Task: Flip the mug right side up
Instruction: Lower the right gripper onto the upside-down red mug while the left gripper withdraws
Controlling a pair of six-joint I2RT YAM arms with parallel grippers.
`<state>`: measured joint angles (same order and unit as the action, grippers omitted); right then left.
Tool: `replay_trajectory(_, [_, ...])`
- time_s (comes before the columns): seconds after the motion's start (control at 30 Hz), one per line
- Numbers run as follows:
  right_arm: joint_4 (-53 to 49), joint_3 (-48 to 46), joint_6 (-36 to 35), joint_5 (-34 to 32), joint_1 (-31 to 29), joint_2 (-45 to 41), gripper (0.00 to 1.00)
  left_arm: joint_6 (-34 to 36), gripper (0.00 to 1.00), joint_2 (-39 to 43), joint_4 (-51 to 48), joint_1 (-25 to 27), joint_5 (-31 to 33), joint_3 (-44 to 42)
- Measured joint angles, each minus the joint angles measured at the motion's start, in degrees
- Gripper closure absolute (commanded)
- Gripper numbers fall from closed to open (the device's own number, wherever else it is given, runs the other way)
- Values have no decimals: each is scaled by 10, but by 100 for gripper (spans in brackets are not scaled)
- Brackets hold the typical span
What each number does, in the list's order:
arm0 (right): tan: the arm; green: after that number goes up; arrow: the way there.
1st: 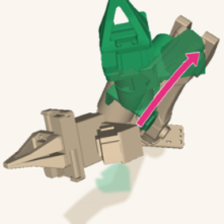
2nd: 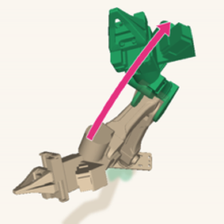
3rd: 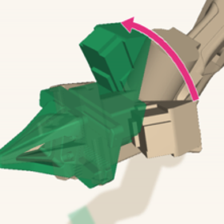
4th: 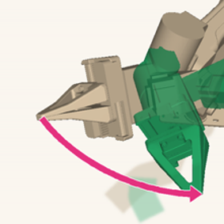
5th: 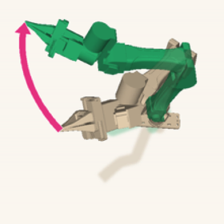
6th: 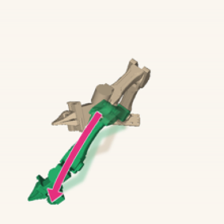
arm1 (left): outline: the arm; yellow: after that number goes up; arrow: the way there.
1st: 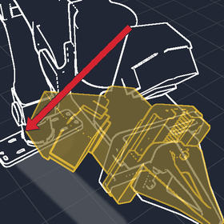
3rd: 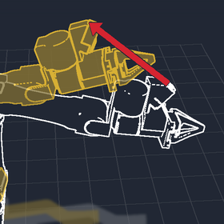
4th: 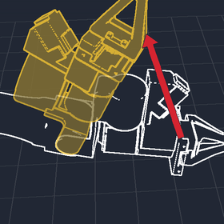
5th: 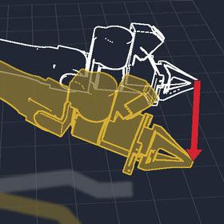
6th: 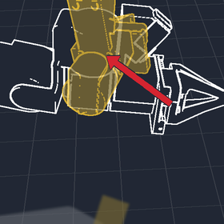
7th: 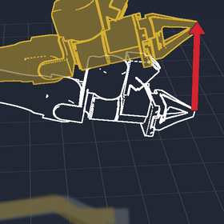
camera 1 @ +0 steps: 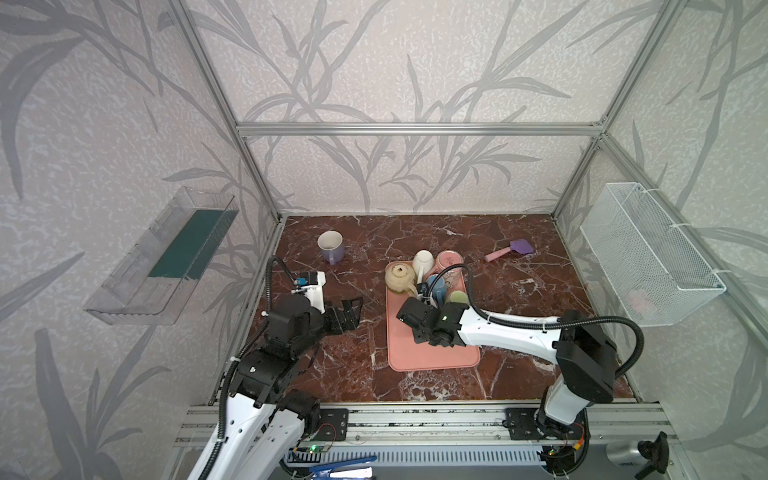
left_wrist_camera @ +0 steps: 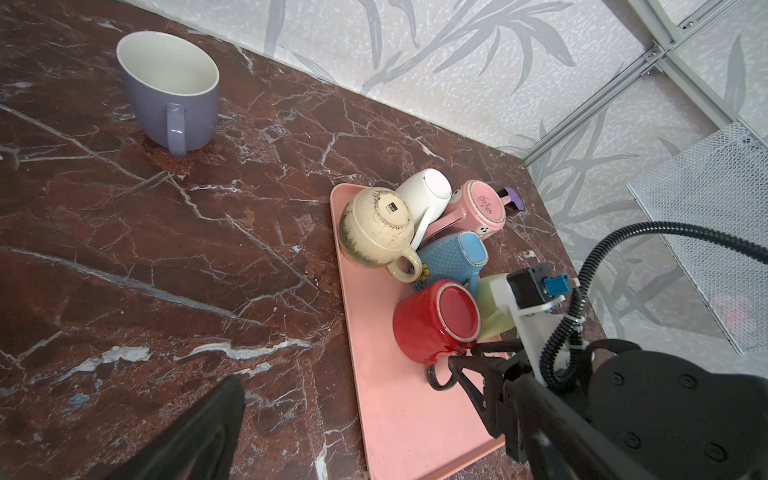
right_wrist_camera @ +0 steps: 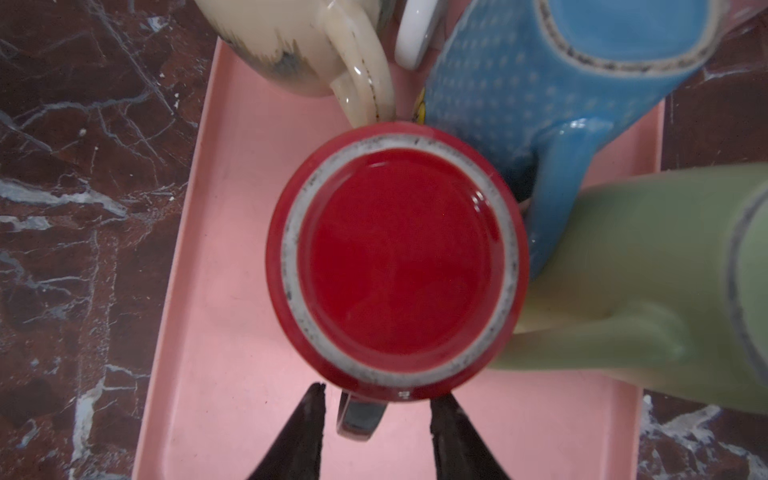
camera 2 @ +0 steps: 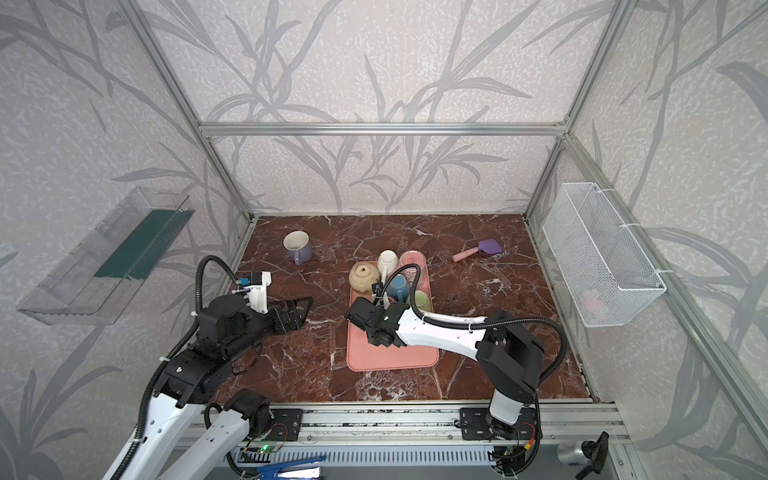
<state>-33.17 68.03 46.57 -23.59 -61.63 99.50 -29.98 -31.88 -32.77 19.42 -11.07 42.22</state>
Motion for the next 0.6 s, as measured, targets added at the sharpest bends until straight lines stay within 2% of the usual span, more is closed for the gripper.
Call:
replay_trajectory(0.2, [-21, 26, 13, -2, 0, 46, 63, 4, 1, 15, -5, 13, 6, 0])
replay_trajectory(0.43, [-26, 28, 19, -5, 1, 54, 67, 5, 1, 17, -13, 22, 9, 0])
replay_trajectory(0.6, [-28, 28, 19, -3, 5, 54, 81, 7, 1, 19, -16, 23, 10, 0])
